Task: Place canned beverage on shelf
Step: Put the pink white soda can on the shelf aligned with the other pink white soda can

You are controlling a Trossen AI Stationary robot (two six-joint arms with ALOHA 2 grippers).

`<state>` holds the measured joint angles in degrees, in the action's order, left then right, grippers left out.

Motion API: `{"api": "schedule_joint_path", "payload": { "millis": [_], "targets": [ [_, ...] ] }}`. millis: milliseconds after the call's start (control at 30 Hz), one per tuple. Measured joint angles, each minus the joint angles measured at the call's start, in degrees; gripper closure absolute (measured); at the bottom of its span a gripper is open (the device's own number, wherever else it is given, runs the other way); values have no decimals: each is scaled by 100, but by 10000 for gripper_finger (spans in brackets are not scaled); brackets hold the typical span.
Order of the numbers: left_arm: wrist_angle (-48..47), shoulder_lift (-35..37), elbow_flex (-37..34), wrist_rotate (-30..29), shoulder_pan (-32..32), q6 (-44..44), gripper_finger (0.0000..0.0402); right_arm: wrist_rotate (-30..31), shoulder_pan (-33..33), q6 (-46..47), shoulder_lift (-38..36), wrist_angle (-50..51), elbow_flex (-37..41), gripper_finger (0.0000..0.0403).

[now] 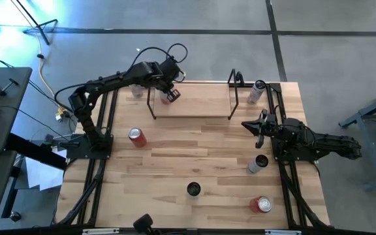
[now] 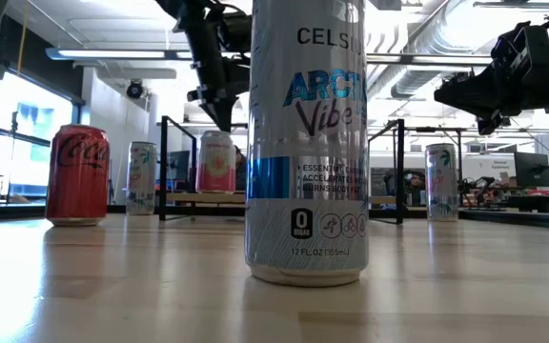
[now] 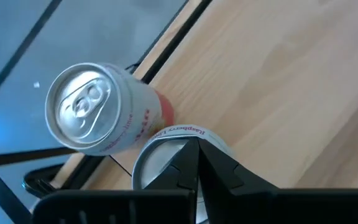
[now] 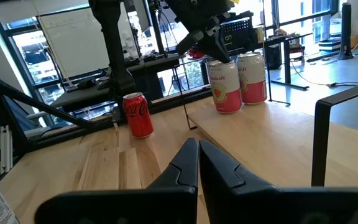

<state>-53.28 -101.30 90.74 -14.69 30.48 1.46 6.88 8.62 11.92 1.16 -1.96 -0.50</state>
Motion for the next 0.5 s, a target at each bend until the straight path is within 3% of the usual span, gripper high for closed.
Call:
{"api": "schedule_joint_path", "payload": {
  "millis": [500],
  "targets": [
    [-52,269,-20,-165,-158,-206,401,0,1,0,-1,0,1,402]
  ]
}}
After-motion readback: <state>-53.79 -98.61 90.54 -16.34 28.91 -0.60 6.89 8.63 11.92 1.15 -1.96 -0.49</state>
